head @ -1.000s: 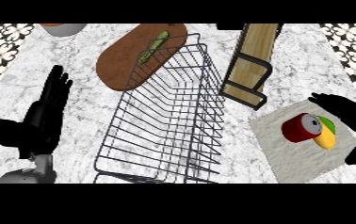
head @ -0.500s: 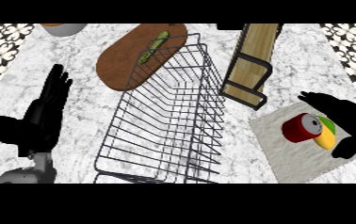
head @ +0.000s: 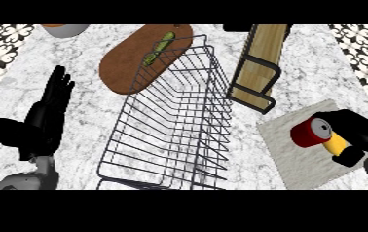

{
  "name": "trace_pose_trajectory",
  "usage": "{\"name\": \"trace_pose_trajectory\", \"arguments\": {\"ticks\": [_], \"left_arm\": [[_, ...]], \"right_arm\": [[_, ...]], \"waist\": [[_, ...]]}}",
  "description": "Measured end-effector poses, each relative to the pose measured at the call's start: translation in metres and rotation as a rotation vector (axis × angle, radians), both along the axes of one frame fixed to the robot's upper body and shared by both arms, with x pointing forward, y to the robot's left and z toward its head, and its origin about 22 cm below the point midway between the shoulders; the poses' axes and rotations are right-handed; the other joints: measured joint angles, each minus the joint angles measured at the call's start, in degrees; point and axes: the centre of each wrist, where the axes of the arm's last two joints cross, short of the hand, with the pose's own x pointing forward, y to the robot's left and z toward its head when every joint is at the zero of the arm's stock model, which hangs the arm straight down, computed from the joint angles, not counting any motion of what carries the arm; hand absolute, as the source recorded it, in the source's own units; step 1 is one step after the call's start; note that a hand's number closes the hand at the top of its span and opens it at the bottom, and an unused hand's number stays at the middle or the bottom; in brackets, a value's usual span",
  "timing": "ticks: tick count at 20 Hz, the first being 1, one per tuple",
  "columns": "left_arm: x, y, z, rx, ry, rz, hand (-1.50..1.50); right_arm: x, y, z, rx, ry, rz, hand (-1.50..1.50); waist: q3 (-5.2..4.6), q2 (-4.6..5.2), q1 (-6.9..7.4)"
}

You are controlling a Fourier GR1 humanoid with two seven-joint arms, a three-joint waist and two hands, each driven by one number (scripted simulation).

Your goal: Pick the lemon from the placemat and place it in the tiered shelf

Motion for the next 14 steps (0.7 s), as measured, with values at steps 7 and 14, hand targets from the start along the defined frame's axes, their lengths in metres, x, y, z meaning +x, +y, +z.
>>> {"name": "trace_pose_trajectory", "arguments": {"ticks": [7, 14], "left_arm": [[0.004, -0.006, -0.001, -0.006, -0.005, 0.001, 0.0], [0.003, -0.01, 0.003, -0.006, -0.006, -0.017, 0.0]], "right_arm": [[0.005, -0.011, -0.001, -0.018, -0.098, 0.135, 1.5], [0.017, -0.018, 0.011, 0.06, -0.071, 0.508, 1.5]], "waist": [[-0.08, 0.06, 0.16], [0.33, 0.43, 1.14]]}}
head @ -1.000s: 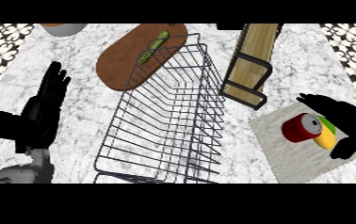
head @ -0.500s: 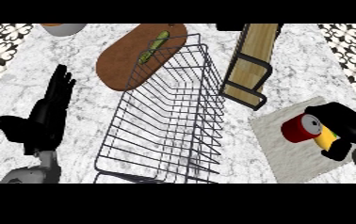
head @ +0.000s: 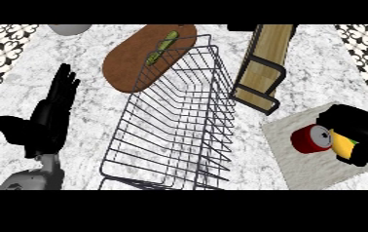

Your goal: Pick the lemon from the placemat and place it in the tiered shelf

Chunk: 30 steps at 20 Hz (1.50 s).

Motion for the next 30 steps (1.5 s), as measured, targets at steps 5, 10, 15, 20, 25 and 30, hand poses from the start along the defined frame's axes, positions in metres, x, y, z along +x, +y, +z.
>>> {"name": "trace_pose_trajectory", "arguments": {"ticks": [5, 10, 15, 20, 25, 30], "left_arm": [[-0.001, 0.003, 0.0, 0.002, -0.003, 0.009, 0.0], [-0.002, 0.003, -0.004, 0.0, 0.001, 0.02, 0.0], [-0.005, 0.006, -0.003, 0.009, 0.007, 0.027, 0.0], [-0.006, 0.003, -0.002, 0.007, 0.011, 0.027, 0.0], [-0.007, 0.0, -0.001, 0.01, 0.002, 0.018, 0.0], [-0.003, -0.002, 0.004, 0.004, 0.0, 0.001, 0.0]], "right_arm": [[0.006, -0.015, 0.016, 0.054, 0.036, 0.025, 1.5], [0.01, -0.024, 0.043, 0.175, 0.017, 0.009, 1.5], [0.016, -0.031, 0.068, 0.375, -0.027, -0.065, 1.5], [0.027, -0.045, 0.129, 0.526, -0.104, -0.162, 1.5], [0.033, -0.053, 0.175, 0.615, -0.131, -0.219, 1.5], [0.047, -0.046, 0.2, 0.694, -0.123, -0.255, 1.5]], "waist": [[0.01, -0.12, -0.47], [-0.08, -0.44, -1.26], [-0.15, -0.75, -1.69], [-0.16, -0.78, -1.66], [-0.1, -0.44, -0.9], [-0.05, -0.13, -0.21]]}}
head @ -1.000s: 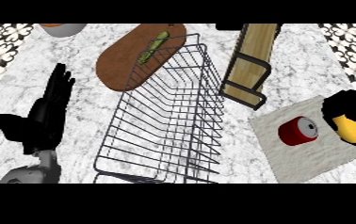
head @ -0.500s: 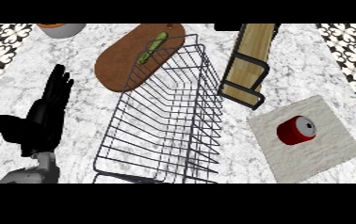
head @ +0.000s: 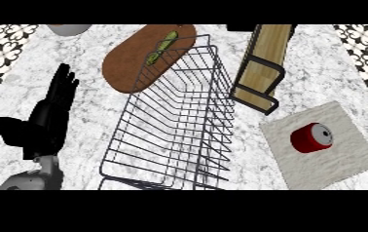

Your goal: Pick the lemon from the placemat and place it in the tiered shelf

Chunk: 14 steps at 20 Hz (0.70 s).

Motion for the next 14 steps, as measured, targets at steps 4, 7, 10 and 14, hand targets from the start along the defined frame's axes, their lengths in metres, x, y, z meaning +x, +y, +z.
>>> {"name": "trace_pose_trajectory", "arguments": {"ticks": [4, 7, 10, 14], "left_arm": [[0.003, 0.0, -0.005, -0.002, 0.002, 0.002, 0.0], [0.005, -0.002, -0.006, -0.005, 0.001, -0.006, 0.0], [0.008, -0.004, 0.0, -0.002, -0.003, -0.01, 0.0], [0.01, 0.001, 0.0, -0.001, -0.004, -0.009, 0.0]], "right_arm": [[0.018, 0.018, 0.003, 0.064, 0.028, -0.002, 1.5], [0.034, 0.036, -0.005, 0.105, 0.054, 0.0, 1.5], [0.048, 0.051, -0.016, 0.136, 0.069, 0.003, 1.5], [0.066, 0.071, -0.019, 0.172, 0.078, 0.014, 1.5]], "waist": [[0.01, 0.11, 0.22], [0.02, 0.21, 0.49], [0.07, 0.32, 0.72], [0.07, 0.35, 0.71]]}}
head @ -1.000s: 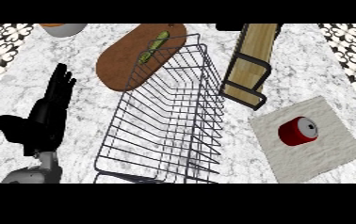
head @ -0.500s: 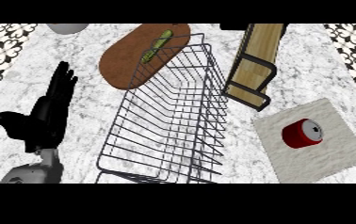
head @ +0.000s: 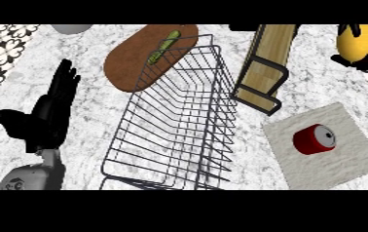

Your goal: Pick the lemon from the placemat and place it in the tiered shelf

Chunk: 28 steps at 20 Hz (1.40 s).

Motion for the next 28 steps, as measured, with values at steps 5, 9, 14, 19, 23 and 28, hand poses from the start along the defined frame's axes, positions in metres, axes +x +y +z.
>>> {"name": "trace_pose_trajectory", "arguments": {"ticks": [5, 9, 14, 19, 23, 28], "left_arm": [[-0.002, -0.002, 0.003, 0.0, 0.0, -0.009, 0.0], [-0.006, -0.005, 0.002, -0.006, -0.002, -0.018, 0.0], [-0.006, 0.0, -0.003, -0.005, -0.001, -0.006, 0.0], [-0.005, -0.002, -0.005, 0.0, -0.006, -0.01, 0.0], [-0.006, 0.0, -0.004, -0.003, -0.006, -0.012, 0.0], [-0.004, -0.007, 0.001, -0.002, -0.01, -0.012, 0.0]], "right_arm": [[0.016, 0.025, -0.021, 0.041, 0.006, 0.017, 1.5], [0.027, 0.039, -0.021, 0.052, -0.006, 0.024, 1.5], [0.034, 0.059, -0.039, 0.077, 0.02, 0.029, 1.5], [0.041, 0.073, -0.046, 0.097, 0.11, 0.038, -1.5], [0.044, 0.075, -0.04, 0.094, 0.137, 0.042, -1.5], [0.045, 0.078, -0.044, 0.135, 0.158, 0.063, -1.5]], "waist": [[0.02, 0.04, 0.12], [0.04, 0.22, 0.63], [0.02, 0.17, 0.35], [0.03, 0.29, 0.52], [0.03, 0.32, 0.74], [0.06, 0.37, 0.55]]}}
